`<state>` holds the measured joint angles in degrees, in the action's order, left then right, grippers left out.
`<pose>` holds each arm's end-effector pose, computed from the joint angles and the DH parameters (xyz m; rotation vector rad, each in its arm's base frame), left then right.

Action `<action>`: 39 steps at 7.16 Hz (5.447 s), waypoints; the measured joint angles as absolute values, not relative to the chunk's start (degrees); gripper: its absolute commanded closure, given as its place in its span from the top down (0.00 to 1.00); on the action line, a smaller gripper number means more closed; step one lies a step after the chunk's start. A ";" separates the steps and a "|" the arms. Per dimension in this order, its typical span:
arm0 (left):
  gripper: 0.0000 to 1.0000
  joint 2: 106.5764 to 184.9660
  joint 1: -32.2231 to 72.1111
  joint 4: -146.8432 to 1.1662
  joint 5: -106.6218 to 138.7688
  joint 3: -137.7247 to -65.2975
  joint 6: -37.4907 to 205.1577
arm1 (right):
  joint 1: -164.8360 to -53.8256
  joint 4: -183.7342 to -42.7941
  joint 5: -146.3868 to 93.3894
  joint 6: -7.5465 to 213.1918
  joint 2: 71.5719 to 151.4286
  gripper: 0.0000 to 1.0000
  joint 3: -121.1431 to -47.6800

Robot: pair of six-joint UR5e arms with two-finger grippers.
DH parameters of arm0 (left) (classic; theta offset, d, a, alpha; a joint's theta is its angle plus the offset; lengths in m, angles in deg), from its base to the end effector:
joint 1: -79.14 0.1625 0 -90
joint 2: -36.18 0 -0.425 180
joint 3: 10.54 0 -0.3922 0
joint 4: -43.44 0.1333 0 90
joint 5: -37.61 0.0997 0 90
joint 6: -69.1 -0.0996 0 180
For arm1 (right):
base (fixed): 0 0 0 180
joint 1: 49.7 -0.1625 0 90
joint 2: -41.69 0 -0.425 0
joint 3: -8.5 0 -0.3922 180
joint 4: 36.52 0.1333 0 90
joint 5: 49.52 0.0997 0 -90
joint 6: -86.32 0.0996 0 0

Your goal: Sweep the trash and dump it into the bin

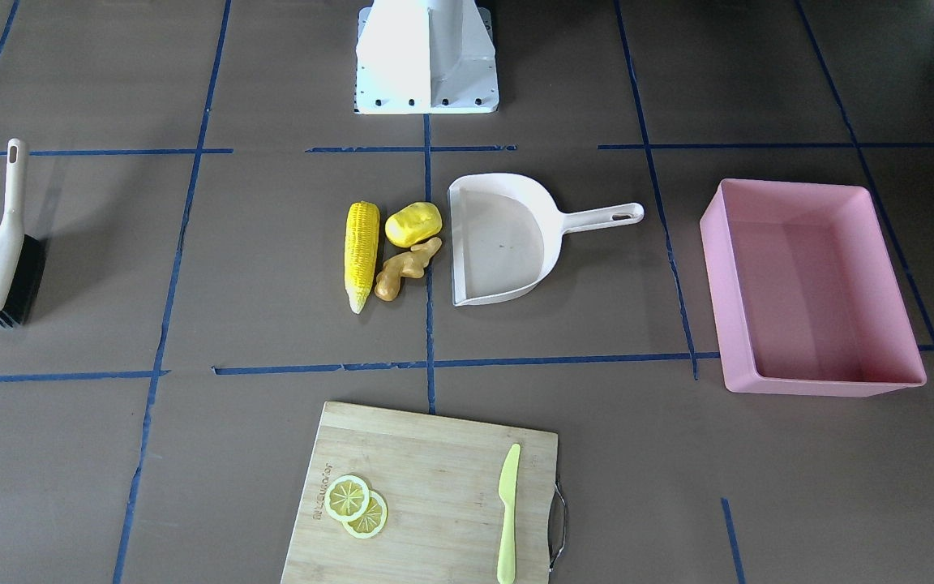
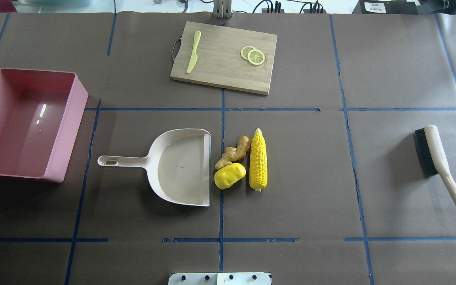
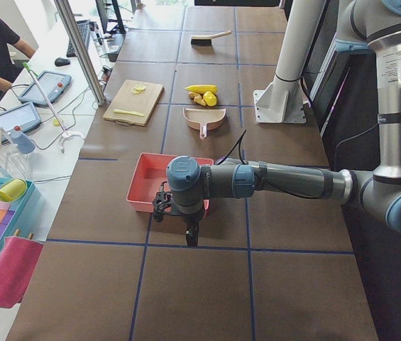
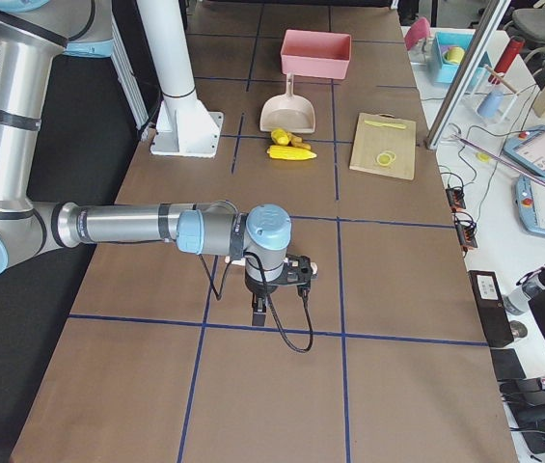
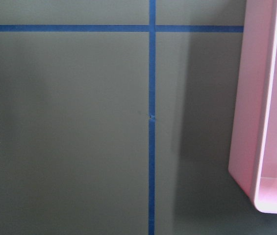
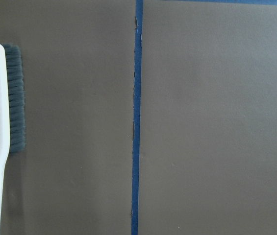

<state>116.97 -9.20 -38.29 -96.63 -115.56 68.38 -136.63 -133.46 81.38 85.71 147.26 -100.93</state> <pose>-0.0517 -0.4204 0.6179 -0.0471 0.7717 0.0229 0.0480 -0.3759 0.6260 -0.0668 -0.7124 -0.0423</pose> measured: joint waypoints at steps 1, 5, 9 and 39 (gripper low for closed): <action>1.00 117.00 -9.11 -38.28 -96.38 -115.78 67.98 | -136.62 -133.46 81.38 85.71 147.19 1.00 -100.90; 1.00 116.97 -8.91 -38.11 -95.64 -116.28 66.62 | -136.62 -129.60 81.88 85.84 147.48 1.00 -99.99; 1.00 116.84 -8.87 -40.51 -96.05 -116.46 66.24 | -136.44 -127.00 85.35 85.68 147.61 1.00 -98.86; 1.00 144.86 41.79 -54.61 -80.86 -119.56 41.95 | -93.30 -94.69 74.57 136.82 152.49 0.01 -112.13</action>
